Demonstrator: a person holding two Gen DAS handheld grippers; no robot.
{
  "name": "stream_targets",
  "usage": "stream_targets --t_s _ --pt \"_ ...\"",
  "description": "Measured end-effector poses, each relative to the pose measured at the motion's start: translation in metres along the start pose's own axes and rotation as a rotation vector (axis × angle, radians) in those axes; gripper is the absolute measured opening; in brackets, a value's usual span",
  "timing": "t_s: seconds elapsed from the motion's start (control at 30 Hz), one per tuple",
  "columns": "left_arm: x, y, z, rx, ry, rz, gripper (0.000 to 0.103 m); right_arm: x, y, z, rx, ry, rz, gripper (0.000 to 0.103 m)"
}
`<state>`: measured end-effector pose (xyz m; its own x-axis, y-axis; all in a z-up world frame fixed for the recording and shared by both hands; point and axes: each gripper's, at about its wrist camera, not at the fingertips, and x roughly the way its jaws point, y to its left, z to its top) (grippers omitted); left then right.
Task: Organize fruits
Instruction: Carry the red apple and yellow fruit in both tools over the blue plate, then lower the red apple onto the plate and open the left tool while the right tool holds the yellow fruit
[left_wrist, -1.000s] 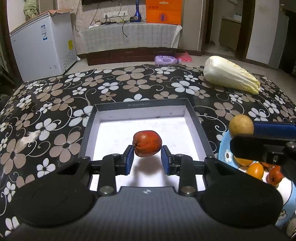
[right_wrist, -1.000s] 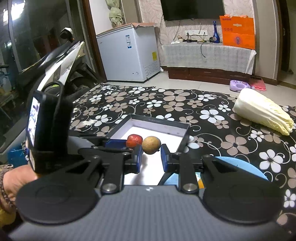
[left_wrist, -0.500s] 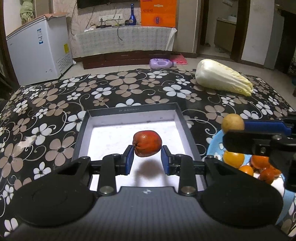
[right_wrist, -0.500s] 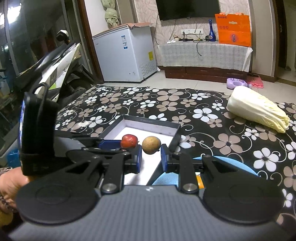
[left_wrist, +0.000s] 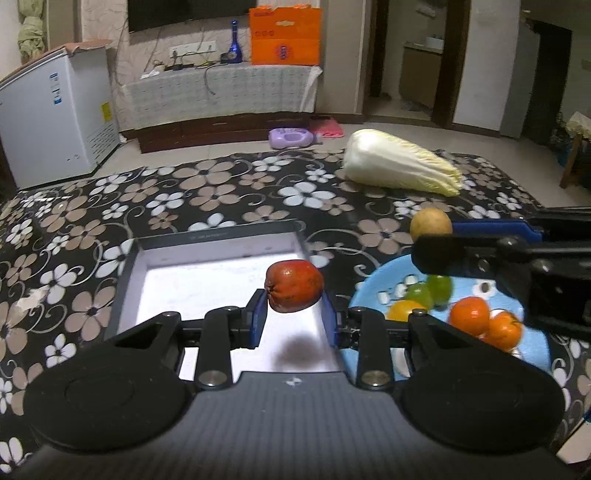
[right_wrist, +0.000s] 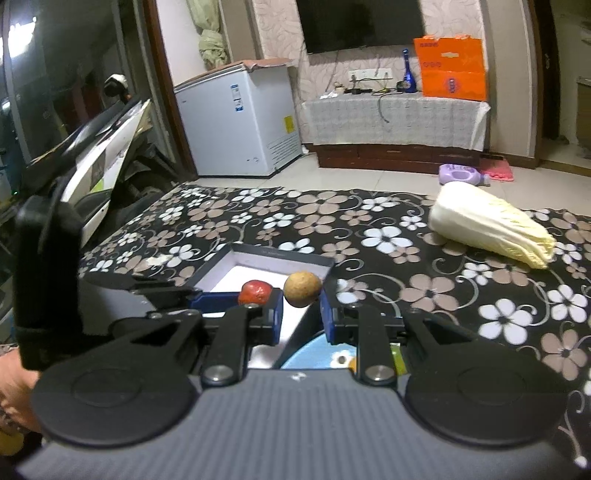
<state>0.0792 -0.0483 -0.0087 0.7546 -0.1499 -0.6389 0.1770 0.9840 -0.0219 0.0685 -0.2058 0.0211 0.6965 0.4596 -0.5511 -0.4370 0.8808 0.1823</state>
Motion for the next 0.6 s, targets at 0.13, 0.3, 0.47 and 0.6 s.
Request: stream_targets --t_s 0.13,0.3,0.47,0.6 --pt "-0.001 -0.013 0.0 0.011 -0.001 -0.038 0.037 -0.007 -0.013 -0.001 0.015 -0.007 -0.027 0.025" --pt "-0.002 -0.034 -0.003 0.045 0.002 -0.073 0.037 -0.013 -0.026 -0.004 0.028 -0.001 -0.053 0.025" --pt "-0.001 -0.051 -0.005 0.062 0.005 -0.101 0.037 -0.017 -0.035 -0.008 0.033 0.011 -0.067 0.025" --pt "0.0 -0.065 -0.008 0.077 0.008 -0.123 0.037 -0.021 -0.041 -0.011 0.037 0.015 -0.076 0.025"
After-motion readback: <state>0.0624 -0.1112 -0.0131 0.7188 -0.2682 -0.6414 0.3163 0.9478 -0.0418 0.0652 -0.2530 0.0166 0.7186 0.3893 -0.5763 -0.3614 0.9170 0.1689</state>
